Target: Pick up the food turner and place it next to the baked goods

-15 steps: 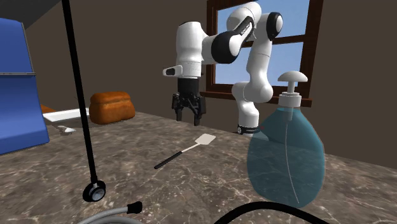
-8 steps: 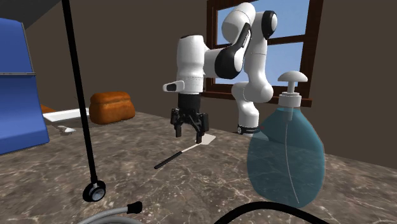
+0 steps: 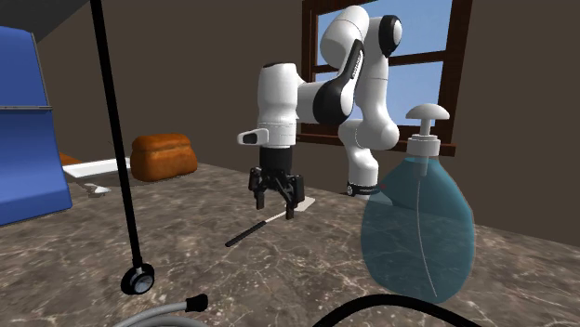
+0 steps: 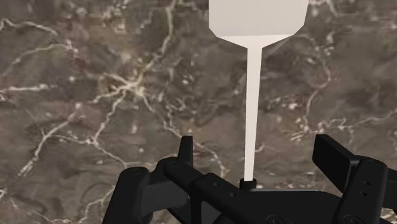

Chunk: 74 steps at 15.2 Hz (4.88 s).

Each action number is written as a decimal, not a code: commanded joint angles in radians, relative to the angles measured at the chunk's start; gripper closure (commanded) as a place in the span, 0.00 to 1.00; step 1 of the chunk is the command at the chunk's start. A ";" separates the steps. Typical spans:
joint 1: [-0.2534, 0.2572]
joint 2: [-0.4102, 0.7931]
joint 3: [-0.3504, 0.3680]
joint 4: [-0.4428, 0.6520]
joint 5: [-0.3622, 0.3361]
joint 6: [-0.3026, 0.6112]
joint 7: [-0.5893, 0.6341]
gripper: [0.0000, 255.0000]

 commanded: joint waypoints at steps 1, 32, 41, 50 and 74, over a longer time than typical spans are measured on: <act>0.000 0.001 0.000 0.000 0.000 0.001 0.000 0.00; 0.003 -0.143 -0.016 0.128 0.047 -0.266 -0.035 1.00; 0.002 -0.181 -0.024 0.216 0.053 -0.390 -0.040 1.00; -0.001 -0.199 -0.032 0.319 0.053 -0.511 -0.042 1.00; -0.144 -0.190 -0.272 0.428 0.016 -0.628 -0.405 1.00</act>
